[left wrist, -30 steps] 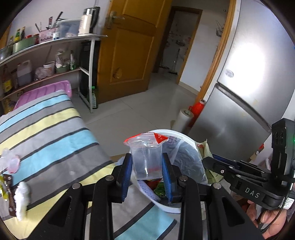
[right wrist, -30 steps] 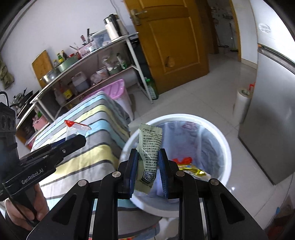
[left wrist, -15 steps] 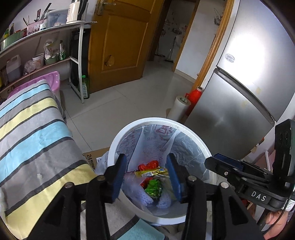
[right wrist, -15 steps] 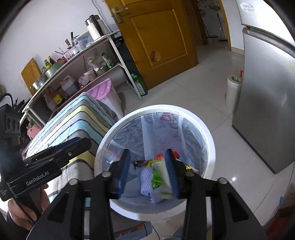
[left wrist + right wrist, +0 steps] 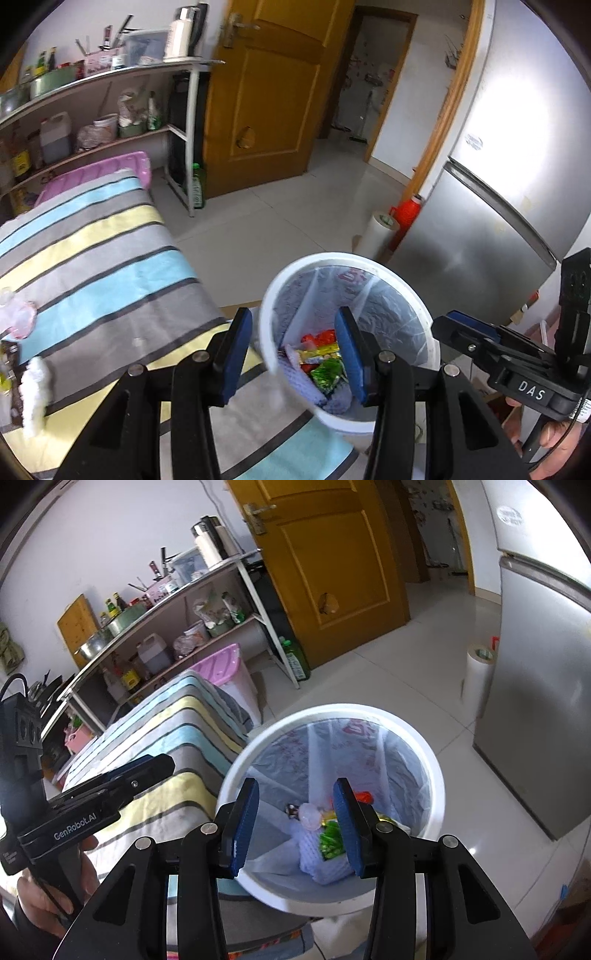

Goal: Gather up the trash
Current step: 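Open both tools to drop the cup and packet into the bin, then grasp the brown wrapper with the left tool while the right tool grasps the clear plastic bag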

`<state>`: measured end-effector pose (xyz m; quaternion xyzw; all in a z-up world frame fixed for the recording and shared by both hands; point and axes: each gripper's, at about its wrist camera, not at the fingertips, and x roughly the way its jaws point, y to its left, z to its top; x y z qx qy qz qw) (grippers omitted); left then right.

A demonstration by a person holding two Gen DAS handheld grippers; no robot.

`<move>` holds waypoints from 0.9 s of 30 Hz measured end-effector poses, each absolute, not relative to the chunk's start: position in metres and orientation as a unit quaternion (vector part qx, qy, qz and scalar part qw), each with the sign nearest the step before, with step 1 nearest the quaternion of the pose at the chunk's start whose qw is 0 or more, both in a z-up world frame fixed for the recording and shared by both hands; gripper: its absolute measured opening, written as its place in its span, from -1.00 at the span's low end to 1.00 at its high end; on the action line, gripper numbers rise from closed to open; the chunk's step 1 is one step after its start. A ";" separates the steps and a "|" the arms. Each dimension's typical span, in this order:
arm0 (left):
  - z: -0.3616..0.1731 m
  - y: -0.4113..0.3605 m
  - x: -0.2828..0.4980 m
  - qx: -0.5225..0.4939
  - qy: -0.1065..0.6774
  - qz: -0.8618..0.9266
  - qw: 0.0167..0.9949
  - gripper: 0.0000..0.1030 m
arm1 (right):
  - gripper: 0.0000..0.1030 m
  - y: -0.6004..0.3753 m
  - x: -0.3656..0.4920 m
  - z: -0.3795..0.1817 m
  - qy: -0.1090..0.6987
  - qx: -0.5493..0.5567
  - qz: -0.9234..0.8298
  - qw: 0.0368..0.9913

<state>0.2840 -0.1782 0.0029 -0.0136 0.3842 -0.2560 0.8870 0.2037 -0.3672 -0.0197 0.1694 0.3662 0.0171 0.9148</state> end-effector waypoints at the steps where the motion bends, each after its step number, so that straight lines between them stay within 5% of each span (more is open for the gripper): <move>1: 0.005 -0.172 0.282 -0.017 0.382 -0.252 0.889 -0.06 | -0.16 -0.363 0.203 -0.016 0.365 0.166 0.020 0.916; 27: 0.022 -0.005 0.226 -0.074 0.335 -0.119 0.932 -0.06 | -0.16 -0.232 0.197 0.011 0.356 0.093 0.133 0.920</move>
